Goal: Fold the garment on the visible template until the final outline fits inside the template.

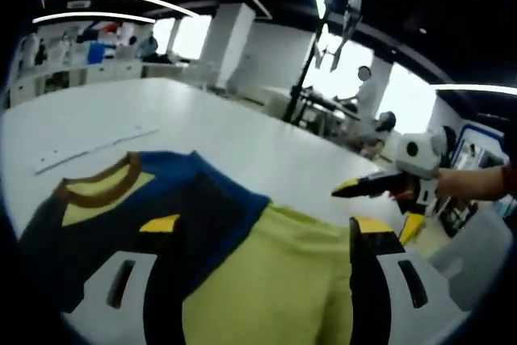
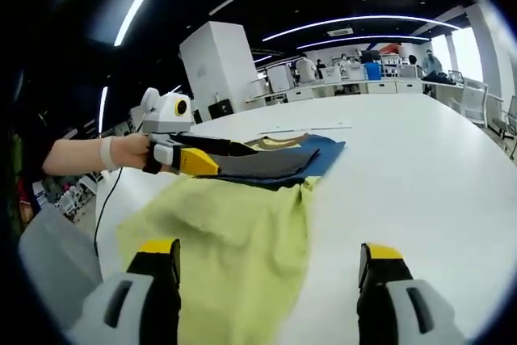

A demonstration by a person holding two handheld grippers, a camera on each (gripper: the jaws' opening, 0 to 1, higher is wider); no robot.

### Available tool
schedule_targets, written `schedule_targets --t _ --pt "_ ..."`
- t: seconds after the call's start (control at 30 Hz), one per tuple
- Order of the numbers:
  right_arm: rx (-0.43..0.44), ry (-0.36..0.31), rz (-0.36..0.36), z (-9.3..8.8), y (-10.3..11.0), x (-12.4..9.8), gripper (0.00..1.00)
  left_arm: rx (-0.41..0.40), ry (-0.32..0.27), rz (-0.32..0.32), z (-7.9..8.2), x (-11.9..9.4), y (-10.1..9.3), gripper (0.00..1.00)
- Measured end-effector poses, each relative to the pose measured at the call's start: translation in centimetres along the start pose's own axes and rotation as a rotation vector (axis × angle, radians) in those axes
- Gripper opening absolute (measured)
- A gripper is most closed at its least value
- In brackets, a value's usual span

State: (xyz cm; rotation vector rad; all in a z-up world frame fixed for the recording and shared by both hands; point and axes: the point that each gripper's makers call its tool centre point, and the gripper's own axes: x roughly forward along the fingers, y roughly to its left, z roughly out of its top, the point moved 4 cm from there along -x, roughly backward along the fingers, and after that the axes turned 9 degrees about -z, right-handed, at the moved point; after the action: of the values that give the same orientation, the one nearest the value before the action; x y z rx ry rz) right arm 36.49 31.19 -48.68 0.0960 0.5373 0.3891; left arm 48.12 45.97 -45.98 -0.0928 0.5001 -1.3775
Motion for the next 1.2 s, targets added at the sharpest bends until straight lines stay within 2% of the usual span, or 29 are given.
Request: schedule_targets --t 0.33,0.63,0.8,1.03,1.1,1.2 --pt "-0.015 0.017 0.013 -0.1 0.1 -0.5 0.91 0.002 -0.023 0.040 -1.3 -5.1 -1.9 0.79" --pt "-0.033 0.033 0.029 -0.2 0.5 -0.7 0.91 -0.038 -0.043 0.092 -3.0 -9.3 -2.5 0.77" --pt "-0.036 0.039 0.035 -0.3 0.7 -0.9 0.90 -0.068 -0.051 0.149 -4.1 -11.9 -3.2 0.78" --pt "-0.034 0.039 0.043 -0.3 1.0 -1.2 0.90 -0.060 0.020 0.210 -6.6 -16.8 -3.9 0.77" --pt "-0.038 0.043 0.045 -0.4 1.2 -1.1 0.90 -0.081 0.022 0.240 -7.5 -18.3 -3.8 0.77" --pt "-0.041 0.043 0.053 -0.2 1.4 -0.8 0.90 -0.098 0.022 0.256 -8.2 -19.4 -4.2 0.77"
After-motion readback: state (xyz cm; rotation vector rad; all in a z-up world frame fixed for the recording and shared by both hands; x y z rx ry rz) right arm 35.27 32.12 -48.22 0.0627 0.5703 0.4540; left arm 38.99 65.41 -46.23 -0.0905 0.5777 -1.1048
